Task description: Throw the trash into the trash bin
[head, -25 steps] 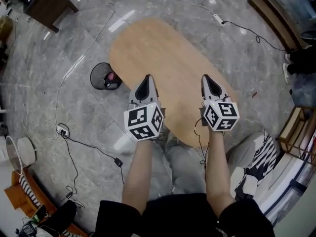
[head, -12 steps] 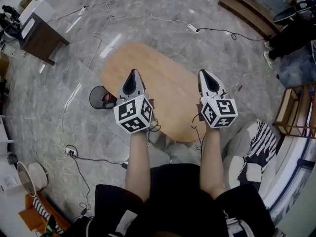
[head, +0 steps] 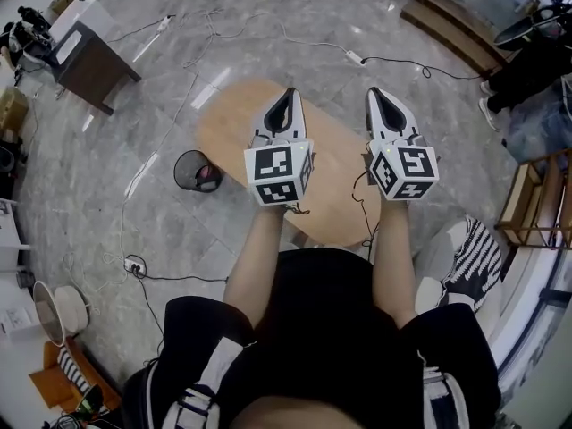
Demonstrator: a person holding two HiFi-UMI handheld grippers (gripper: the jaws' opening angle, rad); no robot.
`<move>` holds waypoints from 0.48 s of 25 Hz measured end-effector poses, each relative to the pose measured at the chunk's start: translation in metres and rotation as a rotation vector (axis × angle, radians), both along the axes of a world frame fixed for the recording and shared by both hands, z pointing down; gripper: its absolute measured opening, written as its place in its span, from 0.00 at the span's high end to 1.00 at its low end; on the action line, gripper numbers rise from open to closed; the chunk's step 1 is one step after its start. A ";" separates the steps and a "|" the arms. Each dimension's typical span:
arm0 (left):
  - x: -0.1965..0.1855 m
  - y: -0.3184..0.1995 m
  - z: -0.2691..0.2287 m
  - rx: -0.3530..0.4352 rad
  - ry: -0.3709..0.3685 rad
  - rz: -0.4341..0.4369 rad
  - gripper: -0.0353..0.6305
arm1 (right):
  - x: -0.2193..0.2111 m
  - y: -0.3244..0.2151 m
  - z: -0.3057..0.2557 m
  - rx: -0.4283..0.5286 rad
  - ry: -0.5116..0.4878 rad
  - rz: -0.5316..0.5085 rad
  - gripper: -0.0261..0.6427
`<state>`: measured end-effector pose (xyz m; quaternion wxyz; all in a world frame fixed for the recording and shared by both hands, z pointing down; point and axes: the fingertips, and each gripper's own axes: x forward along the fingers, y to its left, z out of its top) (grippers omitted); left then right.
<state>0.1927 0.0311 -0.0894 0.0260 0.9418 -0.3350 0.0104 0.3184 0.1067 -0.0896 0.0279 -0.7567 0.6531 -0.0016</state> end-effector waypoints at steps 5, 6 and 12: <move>0.018 0.009 -0.015 0.045 0.003 0.046 0.94 | -0.007 -0.002 -0.008 -0.006 0.042 -0.029 0.94; 0.022 0.012 -0.016 0.050 0.005 0.052 0.94 | -0.005 0.000 -0.008 -0.006 0.042 -0.027 0.94; 0.039 0.020 -0.017 0.063 0.004 0.085 0.94 | 0.005 0.002 -0.009 -0.003 0.048 -0.021 0.94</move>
